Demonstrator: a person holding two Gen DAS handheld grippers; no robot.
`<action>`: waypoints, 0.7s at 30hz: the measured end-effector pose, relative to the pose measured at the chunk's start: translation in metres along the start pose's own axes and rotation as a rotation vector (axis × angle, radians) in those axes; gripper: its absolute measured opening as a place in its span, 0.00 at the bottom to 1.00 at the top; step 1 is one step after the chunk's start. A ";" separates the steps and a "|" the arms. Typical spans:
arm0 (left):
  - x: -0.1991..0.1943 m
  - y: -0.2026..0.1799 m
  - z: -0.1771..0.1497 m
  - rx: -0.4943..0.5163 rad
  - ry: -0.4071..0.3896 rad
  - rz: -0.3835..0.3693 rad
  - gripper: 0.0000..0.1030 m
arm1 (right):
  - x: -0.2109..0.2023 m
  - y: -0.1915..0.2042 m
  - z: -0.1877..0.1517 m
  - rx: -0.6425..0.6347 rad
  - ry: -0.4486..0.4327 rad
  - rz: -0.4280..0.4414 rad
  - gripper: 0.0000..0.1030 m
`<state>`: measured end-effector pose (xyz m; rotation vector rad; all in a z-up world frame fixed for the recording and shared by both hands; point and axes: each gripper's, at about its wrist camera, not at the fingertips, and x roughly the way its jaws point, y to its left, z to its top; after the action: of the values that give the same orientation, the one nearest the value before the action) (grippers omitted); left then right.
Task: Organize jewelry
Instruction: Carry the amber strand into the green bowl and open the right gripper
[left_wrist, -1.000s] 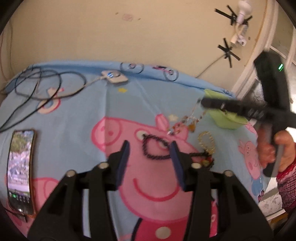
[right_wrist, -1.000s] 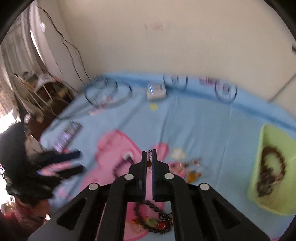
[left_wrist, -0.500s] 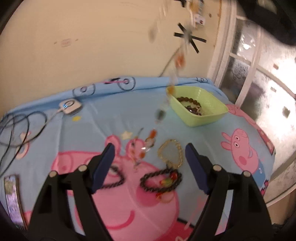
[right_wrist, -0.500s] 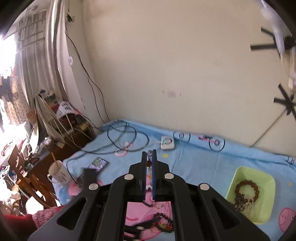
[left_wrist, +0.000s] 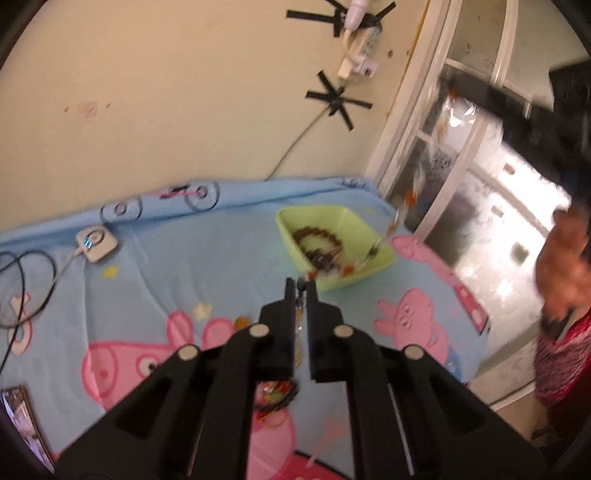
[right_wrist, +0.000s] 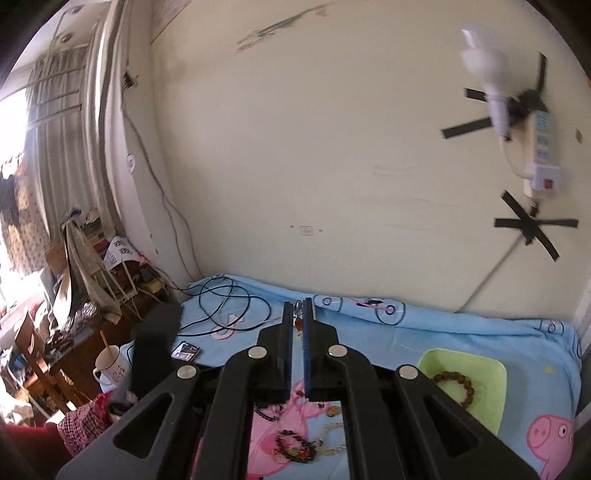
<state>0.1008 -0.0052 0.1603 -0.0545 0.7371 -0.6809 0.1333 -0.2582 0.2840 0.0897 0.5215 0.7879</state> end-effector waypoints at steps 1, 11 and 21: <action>0.001 -0.003 0.006 0.001 -0.002 -0.006 0.05 | -0.002 -0.006 -0.001 0.012 0.000 -0.006 0.00; 0.050 -0.057 0.091 0.021 -0.023 -0.076 0.05 | -0.032 -0.087 -0.010 0.127 -0.026 -0.115 0.00; 0.158 -0.090 0.102 -0.013 0.111 -0.159 0.05 | -0.021 -0.178 -0.051 0.237 0.021 -0.192 0.00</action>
<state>0.2009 -0.1881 0.1667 -0.0880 0.8501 -0.8360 0.2131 -0.4053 0.2010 0.2467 0.6322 0.5376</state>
